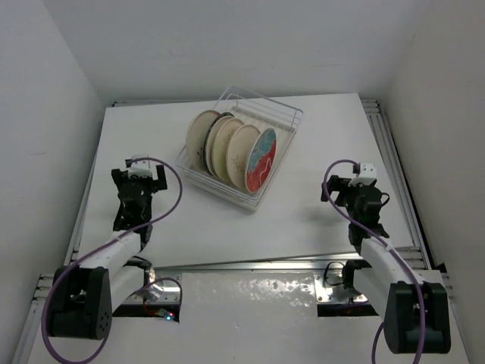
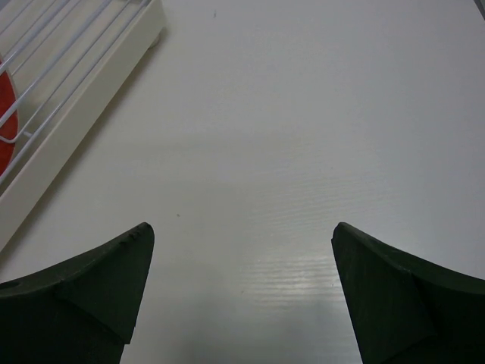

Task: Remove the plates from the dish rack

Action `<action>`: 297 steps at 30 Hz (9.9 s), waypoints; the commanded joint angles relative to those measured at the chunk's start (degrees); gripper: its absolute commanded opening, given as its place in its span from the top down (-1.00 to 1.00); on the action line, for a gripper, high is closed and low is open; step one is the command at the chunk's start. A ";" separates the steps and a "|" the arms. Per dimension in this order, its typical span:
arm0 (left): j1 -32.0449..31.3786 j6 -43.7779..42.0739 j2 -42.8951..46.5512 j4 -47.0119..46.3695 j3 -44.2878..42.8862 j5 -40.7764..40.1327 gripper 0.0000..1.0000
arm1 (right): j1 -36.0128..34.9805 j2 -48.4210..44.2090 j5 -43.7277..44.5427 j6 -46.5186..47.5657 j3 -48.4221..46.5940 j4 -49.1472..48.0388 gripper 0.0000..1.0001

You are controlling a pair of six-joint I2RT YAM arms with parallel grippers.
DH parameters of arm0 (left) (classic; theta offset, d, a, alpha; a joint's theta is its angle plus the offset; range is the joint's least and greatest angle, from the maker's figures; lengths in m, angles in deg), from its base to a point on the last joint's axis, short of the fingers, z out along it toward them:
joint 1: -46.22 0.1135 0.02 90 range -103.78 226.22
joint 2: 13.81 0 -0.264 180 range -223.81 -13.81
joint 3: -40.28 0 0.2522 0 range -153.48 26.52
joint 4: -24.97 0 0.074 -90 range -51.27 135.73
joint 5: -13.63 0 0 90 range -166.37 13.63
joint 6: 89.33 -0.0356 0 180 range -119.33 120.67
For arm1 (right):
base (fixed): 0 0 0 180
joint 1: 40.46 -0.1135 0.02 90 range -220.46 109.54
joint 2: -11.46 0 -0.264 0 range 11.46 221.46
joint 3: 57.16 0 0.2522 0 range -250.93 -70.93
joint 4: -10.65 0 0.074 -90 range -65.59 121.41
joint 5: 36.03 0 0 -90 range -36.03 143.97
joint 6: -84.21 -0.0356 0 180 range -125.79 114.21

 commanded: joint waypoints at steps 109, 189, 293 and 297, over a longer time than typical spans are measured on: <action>29.77 49.74 -83.65 26.73 -99.04 52.08 0.90 | -5.95 7.87 -14.92 -10.44 -41.39 30.71 -0.29; -21.38 -13.19 -52.19 82.02 -99.92 14.29 0.69 | -6.22 -0.04 -14.21 1.34 -26.89 35.64 -0.41; -14.19 -10.48 -36.65 69.17 -112.84 -4.87 1.00 | -6.22 0.22 -21.85 0.90 -27.94 27.90 -0.38; -2.78 -2.92 -34.36 77.34 -111.09 2.47 1.00 | -6.22 2.06 -25.19 -1.55 -27.94 21.24 -0.39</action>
